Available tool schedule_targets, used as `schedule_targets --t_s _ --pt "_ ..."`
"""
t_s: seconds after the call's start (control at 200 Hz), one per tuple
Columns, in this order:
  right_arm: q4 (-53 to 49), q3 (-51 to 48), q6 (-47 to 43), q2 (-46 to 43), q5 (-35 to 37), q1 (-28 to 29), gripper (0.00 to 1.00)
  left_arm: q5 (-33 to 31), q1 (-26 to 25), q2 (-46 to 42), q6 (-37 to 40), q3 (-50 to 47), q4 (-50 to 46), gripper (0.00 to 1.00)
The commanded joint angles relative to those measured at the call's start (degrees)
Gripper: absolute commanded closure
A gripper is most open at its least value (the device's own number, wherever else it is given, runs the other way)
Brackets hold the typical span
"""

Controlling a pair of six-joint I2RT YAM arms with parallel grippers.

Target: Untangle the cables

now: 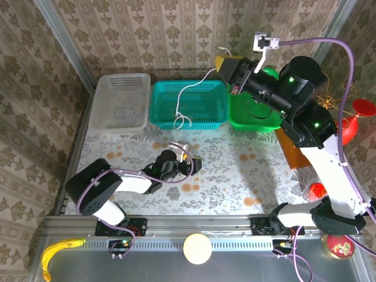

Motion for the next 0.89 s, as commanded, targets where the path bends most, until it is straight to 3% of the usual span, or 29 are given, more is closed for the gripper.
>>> schedule_targets --t_s 0.0,0.265,0.615,0.89 --pt "-1.16 -2.13 -3.62 0.11 3.14 -1.08 1.00 2.41 0.64 -4.51 -1.07 1.75 -5.58 0.00" --pt "-2.05 -2.65 -8.17 3.55 5.27 -4.75 1.00 4.22 1.55 -11.88 -2.63 3.73 -13.03 0.00" --pt "-3.18 1.81 -15.58 12.88 9.60 -12.51 1.00 1.27 1.93 -21.07 -3.44 5.37 -20.76 0.00" --pt "-0.88 1.62 -20.54 17.79 16.72 -17.11 1.00 0.30 3.71 -28.19 -3.45 6.16 -25.94 0.00"
